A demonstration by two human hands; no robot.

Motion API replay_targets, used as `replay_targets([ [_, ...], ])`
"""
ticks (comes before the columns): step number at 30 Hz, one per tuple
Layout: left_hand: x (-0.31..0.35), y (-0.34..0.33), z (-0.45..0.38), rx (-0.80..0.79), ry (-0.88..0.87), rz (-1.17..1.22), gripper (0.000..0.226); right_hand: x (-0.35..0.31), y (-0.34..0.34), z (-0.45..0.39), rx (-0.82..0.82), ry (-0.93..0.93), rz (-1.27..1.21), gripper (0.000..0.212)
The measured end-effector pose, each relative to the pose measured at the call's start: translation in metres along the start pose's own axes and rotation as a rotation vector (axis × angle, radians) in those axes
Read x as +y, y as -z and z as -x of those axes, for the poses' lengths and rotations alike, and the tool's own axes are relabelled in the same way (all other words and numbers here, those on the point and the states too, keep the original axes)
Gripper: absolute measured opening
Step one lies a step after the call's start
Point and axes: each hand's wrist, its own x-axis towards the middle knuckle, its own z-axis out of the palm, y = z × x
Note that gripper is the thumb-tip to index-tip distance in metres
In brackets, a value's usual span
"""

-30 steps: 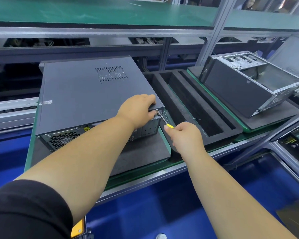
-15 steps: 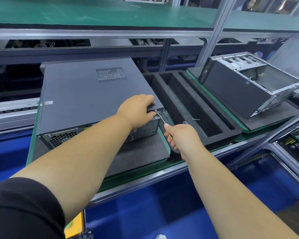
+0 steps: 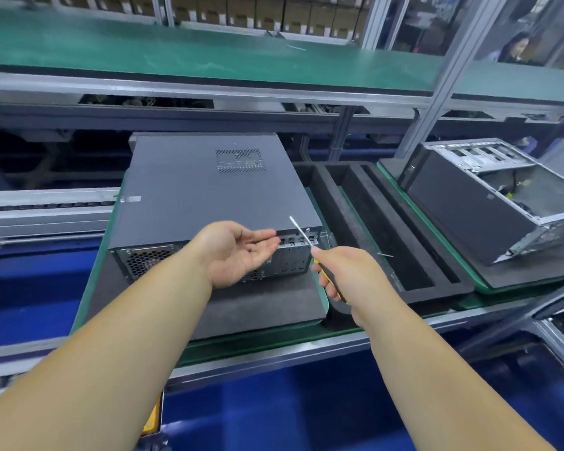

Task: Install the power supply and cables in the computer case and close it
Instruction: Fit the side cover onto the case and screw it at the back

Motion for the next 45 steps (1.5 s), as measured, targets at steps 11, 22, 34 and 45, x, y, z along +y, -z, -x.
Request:
replay_targets([
  [11, -0.014, 0.045, 0.036, 0.106, -0.174, 0.106, 0.025, -0.006, -0.039, 0.003, -0.286, 0.115, 0.152, 0.03],
  [22, -0.036, 0.085, 0.052, 0.507, -0.219, -0.006, 0.024, -0.008, -0.075, -0.001, -0.497, 0.147, 0.197, 0.03],
  [34, -0.052, 0.072, 0.056, 0.507, -0.409, 0.255, 0.015, 0.001, -0.078, -0.012, -0.624, 0.146, 0.292, 0.031],
  [45, -0.047, 0.082, 0.063, 0.492, -0.47, 0.048, 0.01, -0.001, -0.086, -0.002, -0.603, 0.136, 0.366, 0.032],
])
